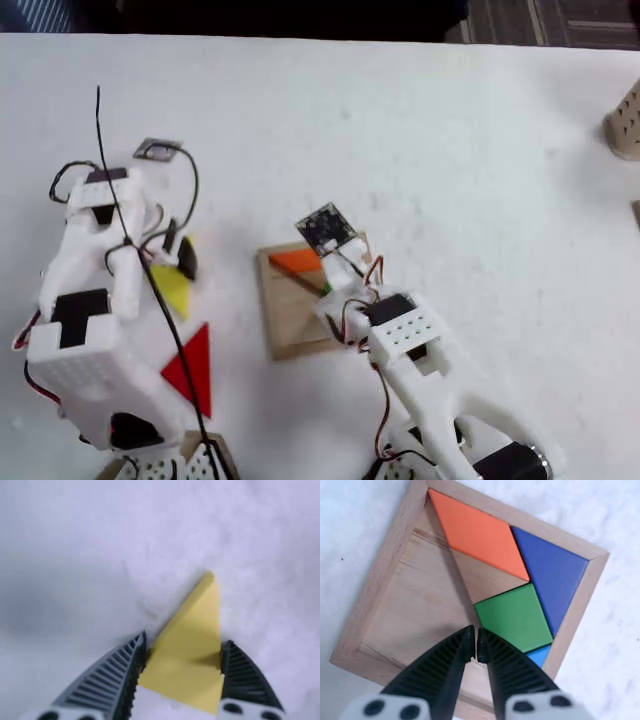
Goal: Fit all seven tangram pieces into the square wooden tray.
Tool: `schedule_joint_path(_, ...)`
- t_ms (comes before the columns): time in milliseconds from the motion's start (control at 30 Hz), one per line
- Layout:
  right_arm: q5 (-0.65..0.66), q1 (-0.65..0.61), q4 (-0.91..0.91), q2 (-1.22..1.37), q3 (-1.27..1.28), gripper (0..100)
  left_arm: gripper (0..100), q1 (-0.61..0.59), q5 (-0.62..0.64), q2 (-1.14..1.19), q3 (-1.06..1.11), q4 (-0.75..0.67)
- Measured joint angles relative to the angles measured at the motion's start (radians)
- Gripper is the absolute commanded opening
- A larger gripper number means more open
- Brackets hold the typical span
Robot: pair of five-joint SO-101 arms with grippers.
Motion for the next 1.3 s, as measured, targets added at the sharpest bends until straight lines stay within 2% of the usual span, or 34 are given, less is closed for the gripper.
schedule_joint_path(433,0.000,0.000,0.000,0.000,0.000,1.8,2,0.020,0.006,-0.015,0.012,0.011)
schedule_joint_path(533,0.000,0.000,0.000,0.000,0.000,1.8,2,0.020,0.006,-0.020,-0.011,0.106)
schedule_joint_path(767,0.000,0.000,0.000,0.000,0.000,1.8,2,0.029,0.006,-0.143,-0.144,0.437)
schedule_joint_path(933,0.000,0.000,0.000,0.000,0.000,1.8,2,0.092,0.006,-0.275,-0.155,0.537)
schedule_joint_path(1167,0.000,0.000,0.000,0.000,0.000,1.8,2,0.160,0.006,-0.546,-0.031,0.546)
schedule_joint_path(1300,0.000,0.000,0.000,0.000,0.000,1.8,5,0.149,0.005,-0.740,0.094,0.440)
